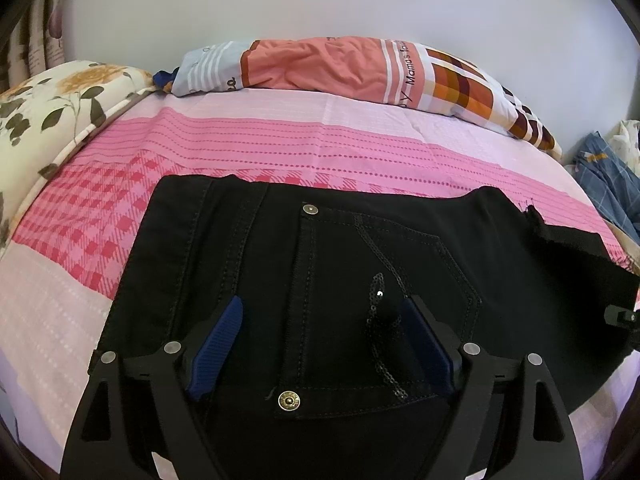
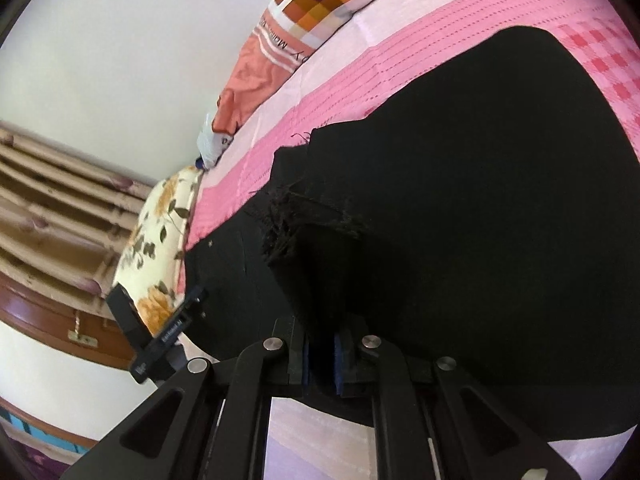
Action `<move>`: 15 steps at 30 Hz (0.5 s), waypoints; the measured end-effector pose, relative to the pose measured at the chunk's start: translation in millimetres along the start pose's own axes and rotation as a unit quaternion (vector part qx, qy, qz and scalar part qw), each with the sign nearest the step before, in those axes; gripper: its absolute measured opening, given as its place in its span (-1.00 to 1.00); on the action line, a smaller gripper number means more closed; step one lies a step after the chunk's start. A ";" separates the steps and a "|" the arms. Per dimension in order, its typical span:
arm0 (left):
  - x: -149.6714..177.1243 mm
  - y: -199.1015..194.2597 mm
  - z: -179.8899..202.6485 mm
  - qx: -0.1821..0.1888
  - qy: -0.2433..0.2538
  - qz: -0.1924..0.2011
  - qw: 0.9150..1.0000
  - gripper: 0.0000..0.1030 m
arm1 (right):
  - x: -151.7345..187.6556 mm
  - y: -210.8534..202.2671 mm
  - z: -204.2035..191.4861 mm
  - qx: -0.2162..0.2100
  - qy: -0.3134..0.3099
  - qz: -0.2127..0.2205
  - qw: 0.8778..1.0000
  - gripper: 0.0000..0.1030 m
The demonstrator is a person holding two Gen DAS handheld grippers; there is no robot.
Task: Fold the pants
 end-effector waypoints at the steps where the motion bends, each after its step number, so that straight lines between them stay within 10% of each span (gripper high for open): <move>1: 0.0 0.4 0.4 0.000 0.000 0.000 1.000 0.62 | 0.7 1.4 -1.4 -0.002 -0.001 -0.002 1.000 -0.80; 15: 0.7 3.1 4.5 -0.002 0.006 -0.002 1.000 0.69 | 5.1 21.3 -13.4 -0.011 -0.009 -0.021 1.000 -0.79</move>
Point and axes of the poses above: each gripper's, at about its wrist camera, not at the fingertips, and y roughly the way its jaws point, z to its right, x to its underside, the point moved 8 cm from there along y, roughly the way its jaws point, and after that the axes turned 14 degrees about -z, right-handed, at the moved point
